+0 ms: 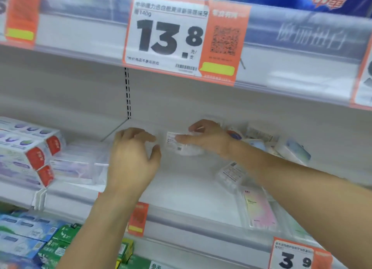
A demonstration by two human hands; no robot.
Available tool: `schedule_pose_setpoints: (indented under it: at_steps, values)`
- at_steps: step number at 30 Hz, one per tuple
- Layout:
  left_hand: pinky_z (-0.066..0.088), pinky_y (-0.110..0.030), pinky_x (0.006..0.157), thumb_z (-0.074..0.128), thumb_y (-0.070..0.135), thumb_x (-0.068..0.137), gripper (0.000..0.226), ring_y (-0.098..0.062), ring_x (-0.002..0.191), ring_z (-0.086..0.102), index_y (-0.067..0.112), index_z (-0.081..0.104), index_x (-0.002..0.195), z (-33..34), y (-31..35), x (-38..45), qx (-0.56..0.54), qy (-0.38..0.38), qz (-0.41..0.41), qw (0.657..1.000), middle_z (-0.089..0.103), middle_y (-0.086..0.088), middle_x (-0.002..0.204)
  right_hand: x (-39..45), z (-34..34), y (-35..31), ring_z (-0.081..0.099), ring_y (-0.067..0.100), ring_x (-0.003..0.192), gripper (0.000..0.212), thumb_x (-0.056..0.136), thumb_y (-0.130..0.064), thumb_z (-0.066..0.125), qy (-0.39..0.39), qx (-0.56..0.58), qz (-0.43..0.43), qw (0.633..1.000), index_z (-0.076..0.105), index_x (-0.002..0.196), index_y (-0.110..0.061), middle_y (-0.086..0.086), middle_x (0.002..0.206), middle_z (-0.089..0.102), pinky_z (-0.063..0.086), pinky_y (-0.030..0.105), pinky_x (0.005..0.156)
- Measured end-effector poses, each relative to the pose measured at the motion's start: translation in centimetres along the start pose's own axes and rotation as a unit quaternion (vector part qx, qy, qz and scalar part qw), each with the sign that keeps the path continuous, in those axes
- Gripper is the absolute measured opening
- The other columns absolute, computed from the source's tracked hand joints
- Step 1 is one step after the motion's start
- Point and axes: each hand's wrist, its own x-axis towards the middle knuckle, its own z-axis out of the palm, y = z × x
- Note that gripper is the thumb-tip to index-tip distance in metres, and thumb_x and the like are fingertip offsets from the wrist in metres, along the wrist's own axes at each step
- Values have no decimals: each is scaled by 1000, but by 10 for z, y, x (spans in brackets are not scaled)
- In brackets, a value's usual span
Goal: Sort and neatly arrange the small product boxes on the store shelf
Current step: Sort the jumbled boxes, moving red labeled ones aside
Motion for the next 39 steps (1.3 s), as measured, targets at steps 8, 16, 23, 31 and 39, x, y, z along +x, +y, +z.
schedule_pose_setpoints:
  at_steps: [8, 16, 23, 31, 39]
  values:
    - [7, -63, 110, 49, 59, 81, 68, -43, 141, 14, 40, 34, 144, -14, -46, -15, 262, -179, -54, 947, 29, 0, 155, 10, 65, -14, 62, 19, 80, 51, 64, -34, 81, -41, -9, 9, 999, 60, 110, -30, 11, 121, 54, 60, 35, 77]
    - [3, -60, 115, 55, 52, 81, 72, -34, 147, 8, 44, 25, 145, -21, -32, -16, 228, -193, -38, 954, 20, 7, 160, 13, 69, -9, 63, 16, 70, 52, 82, -43, 70, -2, -43, -13, 999, 52, 128, -29, 12, 125, 52, 47, 19, 58]
    - [-3, -57, 115, 39, 75, 72, 73, -26, 148, 7, 47, 35, 139, -19, -16, -21, 157, -209, -35, 965, 25, 11, 157, 8, 29, -7, 62, 21, 88, 36, 91, -21, 62, 53, -39, -28, 997, 56, 127, -17, 8, 110, 62, 51, 27, 77]
    - [38, -34, 97, 55, 40, 73, 41, -25, 113, 51, 18, 69, 105, 1, 24, -17, -14, -32, 15, 999, 65, -3, 108, 33, -69, 58, 56, 34, 115, 74, 79, -48, 74, 95, -389, 105, 910, 38, 136, -15, 14, 127, 54, 48, 44, 98]
    - [40, -22, 87, 65, 31, 86, 57, -17, 118, 53, 21, 43, 138, 34, 53, -27, -138, -95, -2, 986, 51, 4, 127, 0, -69, 26, 66, 24, 99, 50, 75, -14, 85, 36, -104, -65, 992, 62, 120, -14, 5, 108, 67, 56, 34, 84]
